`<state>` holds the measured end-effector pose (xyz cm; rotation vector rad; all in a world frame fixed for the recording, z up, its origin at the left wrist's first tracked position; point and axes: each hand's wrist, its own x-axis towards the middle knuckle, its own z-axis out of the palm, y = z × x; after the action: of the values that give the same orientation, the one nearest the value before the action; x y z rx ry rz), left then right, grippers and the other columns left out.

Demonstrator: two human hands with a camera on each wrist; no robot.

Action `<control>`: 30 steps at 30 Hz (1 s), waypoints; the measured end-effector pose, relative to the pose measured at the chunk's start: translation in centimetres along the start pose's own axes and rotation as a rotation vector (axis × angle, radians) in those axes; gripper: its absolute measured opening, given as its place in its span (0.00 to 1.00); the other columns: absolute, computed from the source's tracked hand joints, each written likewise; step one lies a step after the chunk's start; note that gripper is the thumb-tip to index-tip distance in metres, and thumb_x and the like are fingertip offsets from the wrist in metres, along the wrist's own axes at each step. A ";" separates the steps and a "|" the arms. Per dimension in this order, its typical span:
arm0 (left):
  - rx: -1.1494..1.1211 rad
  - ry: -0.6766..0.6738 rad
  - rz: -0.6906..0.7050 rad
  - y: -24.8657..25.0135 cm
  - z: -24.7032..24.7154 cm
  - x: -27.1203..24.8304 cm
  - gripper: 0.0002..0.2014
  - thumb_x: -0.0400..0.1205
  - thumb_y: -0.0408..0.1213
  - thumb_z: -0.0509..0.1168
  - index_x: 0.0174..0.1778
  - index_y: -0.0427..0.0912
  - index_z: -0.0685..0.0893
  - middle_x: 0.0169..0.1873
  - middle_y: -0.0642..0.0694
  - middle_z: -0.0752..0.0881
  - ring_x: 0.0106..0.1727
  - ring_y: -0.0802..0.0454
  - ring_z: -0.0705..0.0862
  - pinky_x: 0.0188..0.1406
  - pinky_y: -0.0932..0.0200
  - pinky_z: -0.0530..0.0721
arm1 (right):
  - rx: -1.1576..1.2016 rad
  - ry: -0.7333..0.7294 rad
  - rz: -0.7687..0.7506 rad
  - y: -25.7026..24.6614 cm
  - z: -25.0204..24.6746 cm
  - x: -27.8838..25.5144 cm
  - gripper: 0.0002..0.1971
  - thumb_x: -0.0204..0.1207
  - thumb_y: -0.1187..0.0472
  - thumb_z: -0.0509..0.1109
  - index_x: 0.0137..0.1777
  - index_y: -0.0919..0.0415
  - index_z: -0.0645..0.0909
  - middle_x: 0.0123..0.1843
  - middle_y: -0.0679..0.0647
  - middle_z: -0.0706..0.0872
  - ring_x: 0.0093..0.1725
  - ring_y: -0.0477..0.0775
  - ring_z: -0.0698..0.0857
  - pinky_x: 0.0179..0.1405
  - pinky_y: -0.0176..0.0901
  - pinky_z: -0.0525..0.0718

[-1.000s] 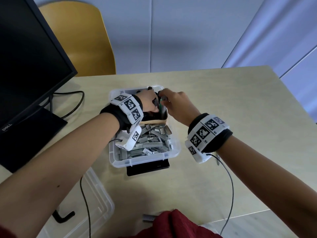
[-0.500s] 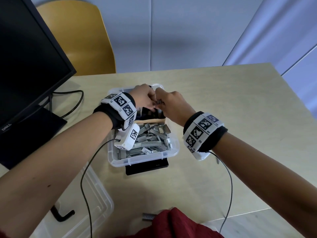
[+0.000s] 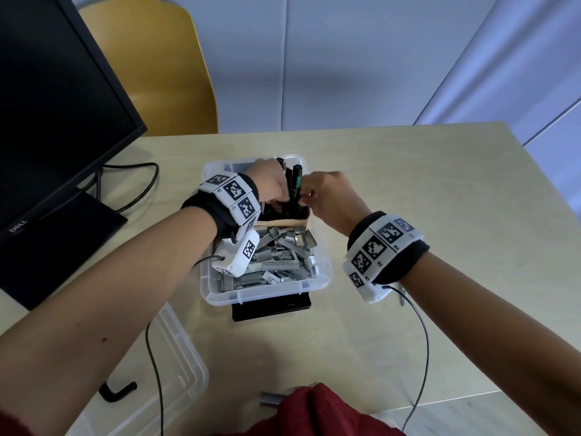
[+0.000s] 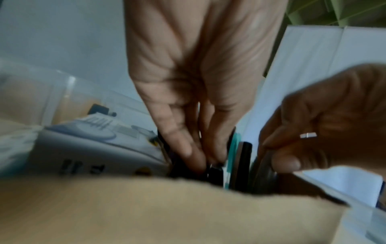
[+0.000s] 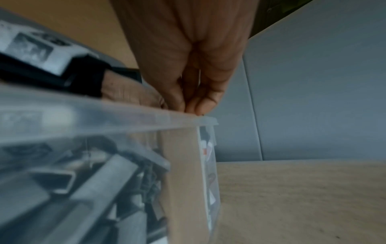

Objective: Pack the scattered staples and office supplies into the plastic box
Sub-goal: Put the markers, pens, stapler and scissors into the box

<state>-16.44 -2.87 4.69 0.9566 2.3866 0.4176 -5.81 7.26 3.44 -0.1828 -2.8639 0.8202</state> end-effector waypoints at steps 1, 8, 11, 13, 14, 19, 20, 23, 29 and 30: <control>-0.051 0.089 -0.032 -0.2 -0.1 0.0 0.07 0.78 0.30 0.68 0.47 0.30 0.88 0.38 0.43 0.85 0.30 0.54 0.81 0.33 0.73 0.81 | 0.003 0.006 -0.005 0.1 0.2 0.1 0.02 0.69 0.75 0.69 0.35 0.73 0.79 0.35 0.65 0.82 0.35 0.61 0.76 0.38 0.52 0.77; -0.067 0.398 0.025 -0.6 -1.3 0.5 0.10 0.79 0.32 0.67 0.56 0.39 0.85 0.51 0.41 0.83 0.53 0.45 0.80 0.53 0.56 0.76 | -0.028 0.050 -0.025 0.5 0.6 1.3 0.07 0.64 0.75 0.64 0.30 0.72 0.83 0.39 0.66 0.81 0.35 0.65 0.82 0.36 0.54 0.82; -0.010 0.407 0.020 -0.4 -0.9 1.0 0.09 0.81 0.32 0.65 0.55 0.39 0.87 0.54 0.39 0.85 0.59 0.41 0.79 0.57 0.53 0.76 | -0.112 0.021 -0.003 0.7 0.5 2.0 0.05 0.71 0.72 0.68 0.42 0.69 0.86 0.58 0.62 0.81 0.53 0.64 0.81 0.53 0.51 0.78; 0.028 0.408 0.014 -0.4 -0.7 1.2 0.08 0.80 0.32 0.65 0.53 0.42 0.86 0.54 0.39 0.85 0.58 0.41 0.80 0.55 0.51 0.78 | -0.112 0.012 0.011 0.7 0.4 2.3 0.07 0.72 0.70 0.70 0.49 0.68 0.83 0.63 0.59 0.80 0.59 0.62 0.78 0.55 0.44 0.72; 0.049 0.403 0.013 -0.5 -0.8 1.2 0.08 0.80 0.32 0.66 0.53 0.43 0.86 0.54 0.40 0.86 0.57 0.40 0.81 0.54 0.50 0.79 | -0.106 0.018 0.022 0.7 0.4 2.4 0.10 0.72 0.70 0.71 0.53 0.67 0.81 0.61 0.59 0.82 0.59 0.62 0.78 0.52 0.42 0.70; 0.118 0.269 0.051 -0.3 -1.5 0.9 0.15 0.82 0.29 0.61 0.63 0.41 0.85 0.60 0.36 0.83 0.62 0.36 0.79 0.64 0.46 0.78 | -0.175 -0.002 0.066 0.9 0.7 2.4 0.14 0.76 0.63 0.67 0.61 0.61 0.80 0.58 0.61 0.84 0.60 0.61 0.79 0.56 0.46 0.74; 0.131 0.235 0.056 -0.2 -1.6 0.9 0.16 0.82 0.28 0.60 0.64 0.41 0.84 0.61 0.35 0.81 0.64 0.35 0.77 0.65 0.47 0.77 | -0.181 0.001 0.071 0.9 0.6 2.2 0.13 0.77 0.62 0.65 0.61 0.60 0.80 0.59 0.62 0.84 0.59 0.62 0.80 0.55 0.48 0.77; 0.166 0.178 0.060 0.0 -2.1 1.1 0.15 0.83 0.29 0.60 0.64 0.40 0.84 0.60 0.34 0.80 0.65 0.35 0.76 0.60 0.51 0.75 | -0.062 0.038 0.062 0.5 0.0 2.4 0.12 0.77 0.64 0.65 0.59 0.65 0.79 0.53 0.61 0.88 0.54 0.63 0.84 0.54 0.51 0.79; 0.072 0.188 0.069 0.8 -2.3 1.6 0.05 0.78 0.30 0.67 0.47 0.36 0.86 0.39 0.43 0.79 0.60 0.40 0.77 0.50 0.58 0.72 | 0.030 0.043 0.128 0.5 0.0 3.3 0.11 0.77 0.69 0.64 0.55 0.64 0.86 0.51 0.59 0.90 0.56 0.64 0.82 0.58 0.48 0.75; 0.054 0.193 0.054 0.7 -2.2 1.7 0.04 0.78 0.30 0.67 0.46 0.37 0.86 0.37 0.44 0.78 0.60 0.40 0.78 0.52 0.58 0.74 | 0.008 0.032 0.129 0.4 0.2 3.3 0.12 0.77 0.70 0.62 0.55 0.65 0.85 0.51 0.60 0.89 0.56 0.64 0.80 0.55 0.48 0.75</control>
<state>-18.40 -1.39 6.18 1.0488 2.5610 0.4875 -9.02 8.02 3.39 -0.3790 -2.8428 0.8428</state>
